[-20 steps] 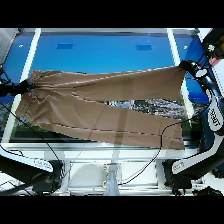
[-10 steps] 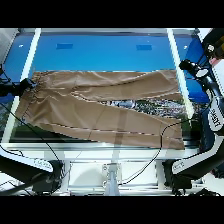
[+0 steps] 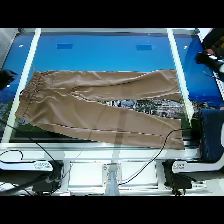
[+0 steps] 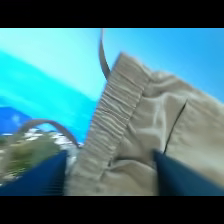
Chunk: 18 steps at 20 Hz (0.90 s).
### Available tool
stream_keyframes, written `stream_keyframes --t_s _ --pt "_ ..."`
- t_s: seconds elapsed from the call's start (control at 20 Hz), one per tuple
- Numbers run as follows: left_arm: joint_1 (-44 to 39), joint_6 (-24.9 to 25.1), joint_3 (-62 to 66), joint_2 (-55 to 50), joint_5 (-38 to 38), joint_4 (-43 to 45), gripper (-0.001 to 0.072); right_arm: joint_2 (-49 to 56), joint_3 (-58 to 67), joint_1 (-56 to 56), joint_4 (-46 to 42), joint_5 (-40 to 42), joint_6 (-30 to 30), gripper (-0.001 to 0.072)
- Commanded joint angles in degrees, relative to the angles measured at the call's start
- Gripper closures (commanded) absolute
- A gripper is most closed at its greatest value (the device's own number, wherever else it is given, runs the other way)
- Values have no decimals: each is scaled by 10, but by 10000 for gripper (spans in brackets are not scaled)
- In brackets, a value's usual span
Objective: Fold the clothes and pants, and hang the long-sleeved shirts on hangers.
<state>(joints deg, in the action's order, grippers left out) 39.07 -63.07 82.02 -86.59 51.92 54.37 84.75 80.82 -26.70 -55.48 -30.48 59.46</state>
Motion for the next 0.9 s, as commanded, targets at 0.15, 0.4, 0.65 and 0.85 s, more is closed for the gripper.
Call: stream_keyframes --t_s 0.15,0.4,0.65,0.85 --pt "106 31 0 120 116 39 678 -119 0 -165 -64 -404 50 698" --pt "147 35 -55 146 160 40 680 -138 -93 -249 -119 -606 118 699" --pt "158 70 -147 155 132 40 679 -267 -342 -275 -99 -527 93 699" --pt "157 102 -171 154 96 39 679 -342 -462 -276 -167 -549 84 630"
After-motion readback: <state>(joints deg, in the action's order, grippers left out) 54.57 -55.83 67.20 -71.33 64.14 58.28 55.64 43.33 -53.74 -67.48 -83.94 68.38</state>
